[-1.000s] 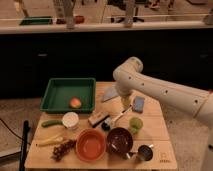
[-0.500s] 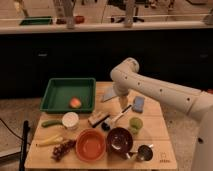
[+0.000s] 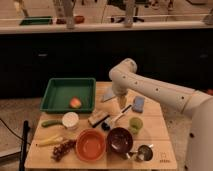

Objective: Wipe purple bowl with towel

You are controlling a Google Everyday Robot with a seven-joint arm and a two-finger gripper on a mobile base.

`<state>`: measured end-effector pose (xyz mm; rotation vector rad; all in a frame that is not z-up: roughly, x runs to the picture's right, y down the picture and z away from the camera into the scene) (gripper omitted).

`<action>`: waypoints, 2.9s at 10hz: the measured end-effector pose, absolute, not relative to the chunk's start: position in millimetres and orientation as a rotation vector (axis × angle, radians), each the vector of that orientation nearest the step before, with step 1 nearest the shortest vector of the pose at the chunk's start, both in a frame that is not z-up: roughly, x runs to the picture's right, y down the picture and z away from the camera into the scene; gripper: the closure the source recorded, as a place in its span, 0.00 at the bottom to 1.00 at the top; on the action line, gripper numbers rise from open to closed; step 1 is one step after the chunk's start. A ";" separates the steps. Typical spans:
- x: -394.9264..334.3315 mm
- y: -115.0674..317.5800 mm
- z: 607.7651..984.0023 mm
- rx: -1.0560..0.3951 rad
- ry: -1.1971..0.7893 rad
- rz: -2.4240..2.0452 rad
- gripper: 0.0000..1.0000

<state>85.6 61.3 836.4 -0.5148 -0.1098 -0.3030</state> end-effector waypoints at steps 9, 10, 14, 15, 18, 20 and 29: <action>80.5 67.3 870.0 -0.525 -0.131 -0.309 0.20; 75.6 67.5 873.5 -0.526 -0.140 -0.315 0.20; 75.8 67.3 884.8 -0.529 -0.149 -0.309 0.20; 78.8 63.0 888.6 -0.524 -0.149 -0.317 0.20; 99.1 53.6 917.3 -0.535 -0.146 -0.377 0.20; 102.6 49.9 926.9 -0.537 -0.162 -0.405 0.20; 86.3 32.8 950.4 -0.512 -0.299 -0.487 0.20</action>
